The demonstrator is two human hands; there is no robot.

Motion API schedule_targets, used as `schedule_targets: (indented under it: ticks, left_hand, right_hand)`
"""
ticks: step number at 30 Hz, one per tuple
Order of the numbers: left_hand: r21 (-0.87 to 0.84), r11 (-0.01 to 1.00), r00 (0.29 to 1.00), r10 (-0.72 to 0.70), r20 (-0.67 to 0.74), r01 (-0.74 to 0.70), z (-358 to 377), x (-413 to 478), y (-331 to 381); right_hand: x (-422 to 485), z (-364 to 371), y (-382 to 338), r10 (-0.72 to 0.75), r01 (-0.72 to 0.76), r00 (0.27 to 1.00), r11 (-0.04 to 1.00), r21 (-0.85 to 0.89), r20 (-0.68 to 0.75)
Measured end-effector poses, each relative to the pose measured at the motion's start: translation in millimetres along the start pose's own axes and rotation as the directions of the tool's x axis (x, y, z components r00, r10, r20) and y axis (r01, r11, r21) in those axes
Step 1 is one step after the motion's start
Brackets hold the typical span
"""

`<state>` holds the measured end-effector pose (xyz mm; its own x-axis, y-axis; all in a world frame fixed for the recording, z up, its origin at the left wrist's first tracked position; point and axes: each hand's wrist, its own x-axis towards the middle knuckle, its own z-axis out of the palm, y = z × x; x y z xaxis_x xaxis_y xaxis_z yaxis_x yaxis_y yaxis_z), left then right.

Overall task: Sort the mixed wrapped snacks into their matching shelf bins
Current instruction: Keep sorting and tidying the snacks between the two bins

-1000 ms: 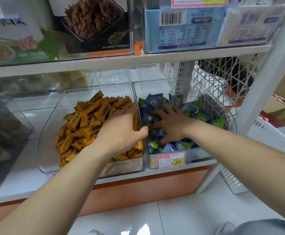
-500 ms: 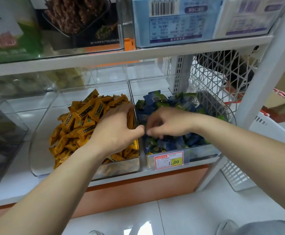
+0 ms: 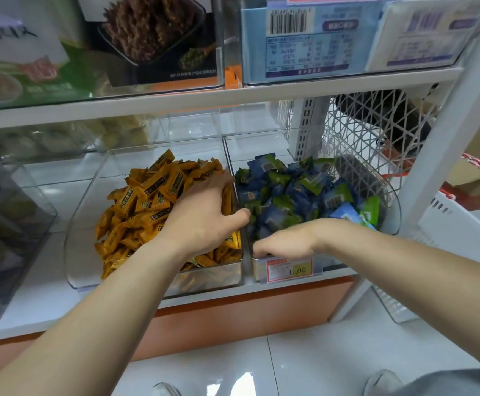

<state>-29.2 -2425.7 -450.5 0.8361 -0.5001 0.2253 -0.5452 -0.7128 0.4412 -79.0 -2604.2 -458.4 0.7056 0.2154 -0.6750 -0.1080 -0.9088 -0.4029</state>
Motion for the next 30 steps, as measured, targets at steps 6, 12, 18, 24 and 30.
schedule_targets:
  ticks: [6, 12, 18, 24, 30]
  left_hand:
    - [0.000, 1.000, 1.000, -0.006, 0.002, 0.006, 0, -2, 0]
    - [-0.003, 1.000, 1.000, -0.018, -0.009, 0.018, -1, -4, 2]
    - [-0.025, 1.000, 1.000, 0.011, 0.021, -0.010, -5, -4, -3]
    - [-0.030, 0.997, 0.996, 0.067, -0.064, -0.069, -16, -6, 7]
    - [-0.301, 0.938, 0.980, 0.136, -0.147, -0.175, -25, -13, 41]
  right_hand:
    - [-7, 2, -4, -0.069, 0.070, 0.997, 0.997, 0.035, -0.025]
    - [-6, 8, -2, -0.160, 0.167, 0.978, 0.985, 0.045, -0.132]
    - [-28, -4, 10, -0.326, 0.344, 0.926, 0.936, 0.072, -0.191]
    - [-36, -7, 24, -0.295, 0.411, 0.873, 0.874, 0.258, -0.388]
    - [-38, -2, 4, -0.329, 0.643, 0.743, 0.593, 0.485, -0.583]
